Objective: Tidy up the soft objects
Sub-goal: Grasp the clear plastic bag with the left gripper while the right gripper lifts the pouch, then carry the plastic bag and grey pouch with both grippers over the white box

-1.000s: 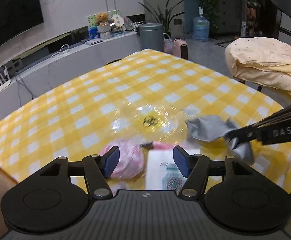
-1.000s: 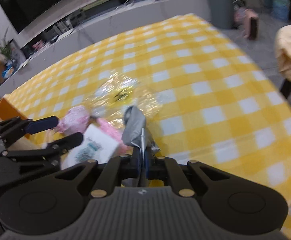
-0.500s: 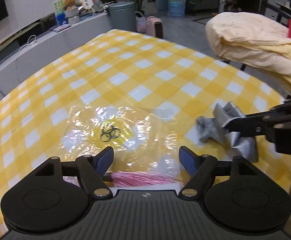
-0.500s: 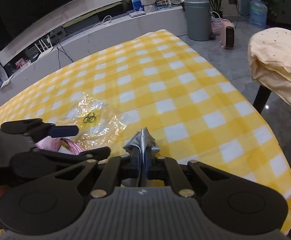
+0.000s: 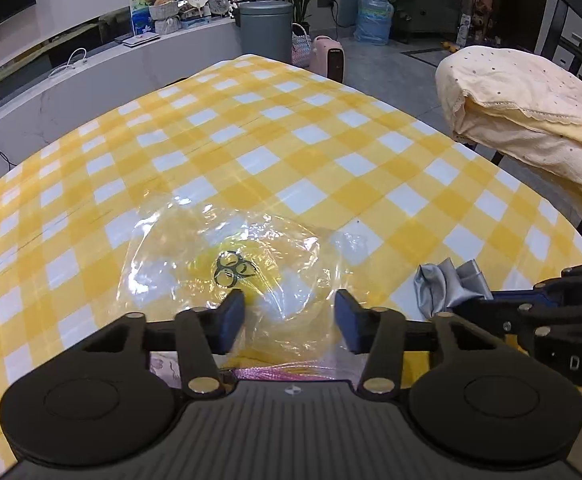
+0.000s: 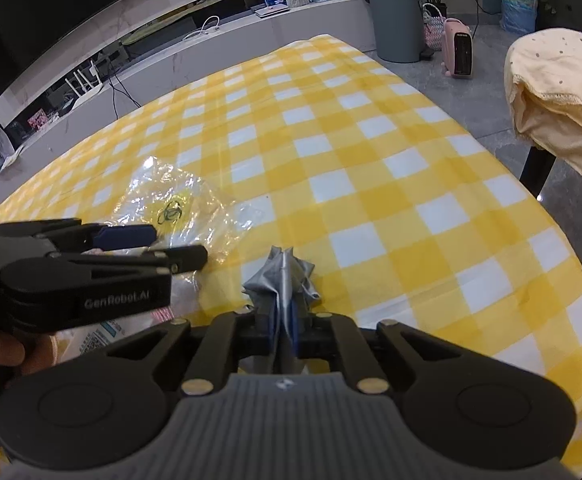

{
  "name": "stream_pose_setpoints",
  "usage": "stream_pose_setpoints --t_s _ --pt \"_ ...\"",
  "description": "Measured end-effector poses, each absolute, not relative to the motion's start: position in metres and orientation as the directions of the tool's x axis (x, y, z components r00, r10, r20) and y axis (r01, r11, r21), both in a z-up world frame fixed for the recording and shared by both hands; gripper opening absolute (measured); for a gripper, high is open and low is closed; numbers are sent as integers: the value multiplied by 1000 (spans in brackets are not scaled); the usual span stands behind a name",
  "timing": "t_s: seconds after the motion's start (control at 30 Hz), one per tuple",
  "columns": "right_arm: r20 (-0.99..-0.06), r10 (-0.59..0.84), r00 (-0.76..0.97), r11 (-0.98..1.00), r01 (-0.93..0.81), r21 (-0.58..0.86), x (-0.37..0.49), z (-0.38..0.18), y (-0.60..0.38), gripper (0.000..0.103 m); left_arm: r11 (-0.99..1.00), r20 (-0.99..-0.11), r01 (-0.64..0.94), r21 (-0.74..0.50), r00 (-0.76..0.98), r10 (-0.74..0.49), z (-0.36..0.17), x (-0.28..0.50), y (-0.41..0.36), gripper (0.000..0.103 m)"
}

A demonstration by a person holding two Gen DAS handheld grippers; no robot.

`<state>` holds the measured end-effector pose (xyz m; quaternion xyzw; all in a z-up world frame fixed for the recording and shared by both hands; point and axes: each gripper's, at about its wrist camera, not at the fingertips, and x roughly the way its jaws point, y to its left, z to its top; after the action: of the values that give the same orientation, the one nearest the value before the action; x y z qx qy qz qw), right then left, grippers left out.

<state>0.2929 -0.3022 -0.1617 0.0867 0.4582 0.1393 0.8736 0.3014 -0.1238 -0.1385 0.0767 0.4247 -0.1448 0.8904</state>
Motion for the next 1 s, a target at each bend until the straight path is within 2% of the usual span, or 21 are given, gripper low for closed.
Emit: stream_pose_setpoints --t_s 0.07,0.1,0.13,0.23,0.5,0.6,0.7,1.0 --pt "-776 316 545 948 -167 269 292 -162 -301 4 944 -776 329 13 599 -198 -138 302 -127 35" --pt "-776 314 547 949 -167 267 291 -162 -300 4 942 -774 334 12 599 -203 -138 301 -129 22" --pt "-776 313 548 950 -166 265 291 -161 -300 4 940 -772 342 11 600 -209 -138 300 -131 15" --pt "-779 309 546 951 -161 265 291 -161 -300 4 943 -763 333 -13 606 -225 -138 297 -131 5" --pt "-775 284 565 959 -160 234 287 -151 -296 1 944 -665 331 -8 703 -252 -101 272 -132 4" --pt "-764 285 579 958 -159 238 282 -142 -297 1 944 -640 326 -40 717 -275 -82 264 -128 4" --pt "-752 279 597 960 -166 225 274 -129 -298 1 941 -631 331 -69 716 -298 -64 254 -129 4" --pt "-702 267 661 964 -175 201 239 -81 -305 1 931 -586 363 -46 745 -319 -14 203 -127 4"
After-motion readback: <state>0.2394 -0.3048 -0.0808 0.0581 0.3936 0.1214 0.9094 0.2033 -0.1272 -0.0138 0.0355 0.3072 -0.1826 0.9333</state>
